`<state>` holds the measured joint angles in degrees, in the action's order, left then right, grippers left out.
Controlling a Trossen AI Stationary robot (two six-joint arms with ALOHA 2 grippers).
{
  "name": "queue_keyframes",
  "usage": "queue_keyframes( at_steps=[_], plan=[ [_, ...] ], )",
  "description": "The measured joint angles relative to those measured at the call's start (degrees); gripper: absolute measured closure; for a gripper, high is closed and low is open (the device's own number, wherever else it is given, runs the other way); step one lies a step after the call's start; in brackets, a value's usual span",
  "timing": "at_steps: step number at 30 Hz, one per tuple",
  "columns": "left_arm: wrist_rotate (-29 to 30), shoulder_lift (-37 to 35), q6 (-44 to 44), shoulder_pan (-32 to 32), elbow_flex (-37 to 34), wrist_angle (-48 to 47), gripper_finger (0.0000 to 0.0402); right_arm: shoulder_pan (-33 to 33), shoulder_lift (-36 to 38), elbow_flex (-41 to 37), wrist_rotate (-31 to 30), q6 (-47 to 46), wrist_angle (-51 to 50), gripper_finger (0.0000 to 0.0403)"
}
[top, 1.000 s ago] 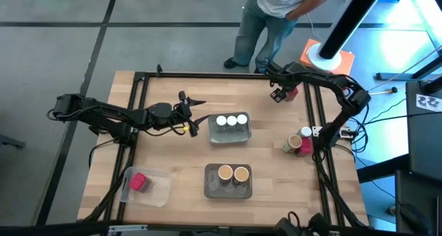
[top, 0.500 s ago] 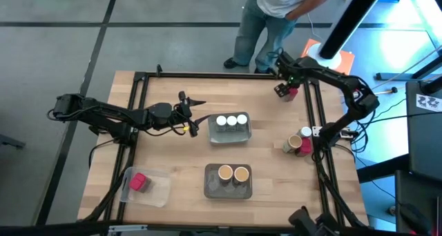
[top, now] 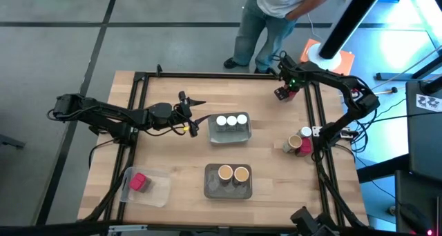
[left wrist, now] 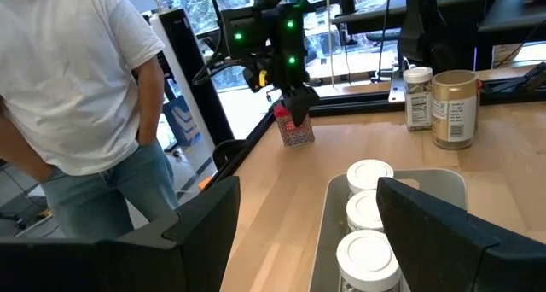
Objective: Sort spices by type
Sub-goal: Put the top red seasoning can into the transparent bin
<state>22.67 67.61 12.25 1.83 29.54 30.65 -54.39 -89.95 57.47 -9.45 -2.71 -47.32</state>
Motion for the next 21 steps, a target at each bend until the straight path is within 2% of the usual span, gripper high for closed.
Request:
queue_keyframes(
  at_steps=[5, 12, 21],
  plan=[
    [0.0, 0.0, 0.0, 0.0, 0.0, 0.0, 0.0137, 0.0, 0.0, -0.6, -0.1, 0.3, 1.0, 0.0112],
    [0.0, 0.0, 0.0, 0.0, 0.0, 0.0, 0.0137, 0.0, 0.0, -0.6, -0.4, 2.0, 1.4, 0.0186],
    [0.0, 0.0, 0.0, 0.0, 0.0, 0.0, 0.0137, 0.0, 0.2, -0.7, -0.4, 4.7, 2.1, 0.0186]
  ],
)
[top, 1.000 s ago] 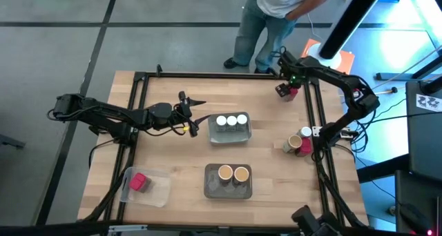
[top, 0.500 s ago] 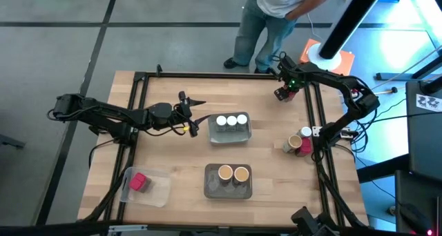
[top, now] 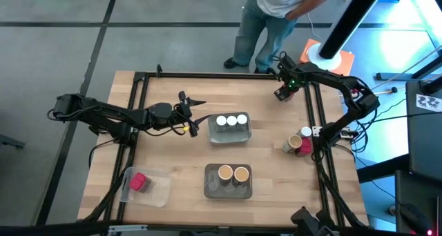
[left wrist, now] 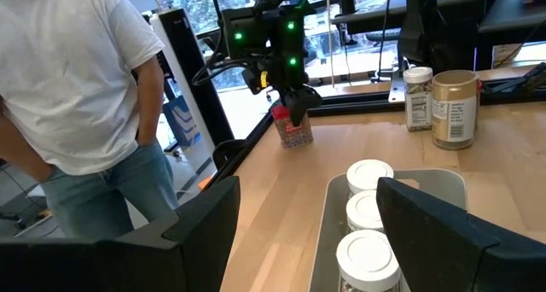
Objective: Sort spices by type
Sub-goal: Put the top red seasoning can into the transparent bin
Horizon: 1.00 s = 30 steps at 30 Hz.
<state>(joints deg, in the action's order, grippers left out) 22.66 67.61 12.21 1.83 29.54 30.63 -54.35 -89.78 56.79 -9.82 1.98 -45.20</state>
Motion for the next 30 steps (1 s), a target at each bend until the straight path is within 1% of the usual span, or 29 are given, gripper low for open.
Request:
queue_keyframes(
  at_steps=[6, 11, 18, 25, 27, 30],
  plan=[
    [0.0, 0.0, 0.0, 0.0, 0.0, 0.0, 0.0137, 1.3, 3.1, 0.0, 0.1, 0.4, 0.1, 0.0186],
    [0.0, 0.0, 0.1, 0.0, 0.0, 0.0, 0.0137, 5.4, 7.1, 0.0, 0.5, 1.3, 0.1, 0.0186],
    [0.0, 0.0, -0.2, 0.0, 0.0, 0.0, 0.0137, 14.7, 10.6, 4.0, 0.5, 1.1, -0.1, 0.0186],
    [0.2, 0.0, -1.8, -2.1, 0.0, 0.0, 0.0137, 25.0, 11.0, 10.7, 0.4, 1.0, 0.4, 0.0186],
    [1.6, 0.0, -1.9, -3.7, 0.2, -0.4, 0.0137, 27.8, 11.0, 12.5, 0.4, 0.9, 1.2, 0.0186],
    [5.9, 0.0, -2.1, -7.0, 2.3, -3.6, 0.0137, 31.8, 11.0, 15.2, 0.4, 0.9, 1.4, 0.0186]
  ],
)
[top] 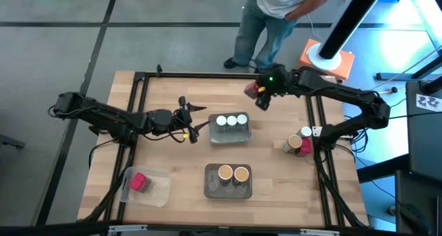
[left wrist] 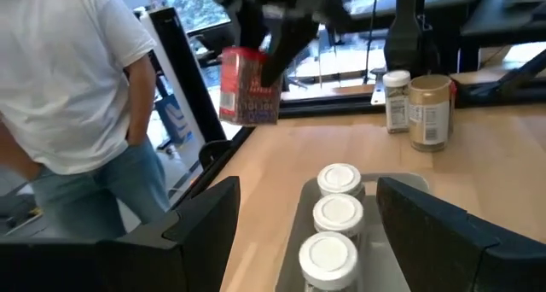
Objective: Sort spices by type
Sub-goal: Put the top red seasoning can into the transparent bin
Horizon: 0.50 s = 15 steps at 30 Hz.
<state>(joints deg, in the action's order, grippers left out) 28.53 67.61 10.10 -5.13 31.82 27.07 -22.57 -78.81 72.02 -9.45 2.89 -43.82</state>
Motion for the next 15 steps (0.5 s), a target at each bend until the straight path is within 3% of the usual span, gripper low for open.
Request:
queue_keyframes(
  at_steps=[8, 15],
  plan=[
    [10.7, 0.0, -6.7, -10.5, 12.0, -25.5, 0.0137, 10.4, 0.0, 4.1, 0.0, 0.4, 3.8, 0.0186],
    [12.4, 0.0, -20.5, -18.8, 26.0, -50.4, 0.0137, 18.4, -0.2, 4.1, 0.0, 0.6, 9.7, 0.0186]
  ],
)
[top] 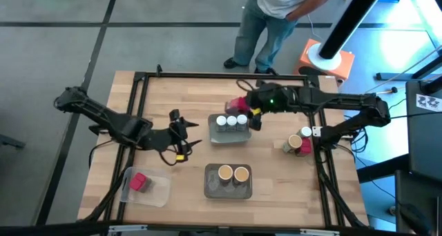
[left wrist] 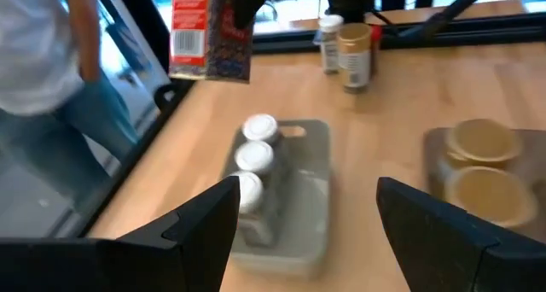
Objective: Sort spices by type
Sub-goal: Put the top red seasoning can into the transparent bin
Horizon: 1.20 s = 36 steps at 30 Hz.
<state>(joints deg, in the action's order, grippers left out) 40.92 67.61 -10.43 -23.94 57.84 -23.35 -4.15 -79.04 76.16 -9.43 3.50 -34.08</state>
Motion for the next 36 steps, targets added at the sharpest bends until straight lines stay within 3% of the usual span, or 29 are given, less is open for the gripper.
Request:
queue_keyframes(
  at_steps=[5, 13, 19, 29, 36],
  plan=[
    [0.1, 0.0, -10.4, -5.3, 5.5, -11.2, 0.0137, 5.1, -1.4, 0.0, 0.0, 0.3, 4.1, 0.0186],
    [0.1, 0.0, -25.6, -11.7, 7.6, -23.9, 0.0137, 10.4, -6.9, 0.4, 2.7, 2.1, 12.7, 0.0186],
    [0.1, 0.0, -34.4, -14.0, 7.6, -33.0, 0.0137, 10.5, -15.3, 8.2, 5.1, 3.7, 12.5, 0.0186],
    [0.2, 0.0, -38.8, -14.3, 7.6, -38.1, 0.0137, 10.5, -32.7, 26.0, 6.1, 4.5, 4.4, 0.0186],
    [0.2, 0.0, -39.2, -14.3, 7.6, -38.8, 0.0137, 10.5, -40.8, 29.6, 6.1, 4.4, 3.2, 0.0186]
  ],
)
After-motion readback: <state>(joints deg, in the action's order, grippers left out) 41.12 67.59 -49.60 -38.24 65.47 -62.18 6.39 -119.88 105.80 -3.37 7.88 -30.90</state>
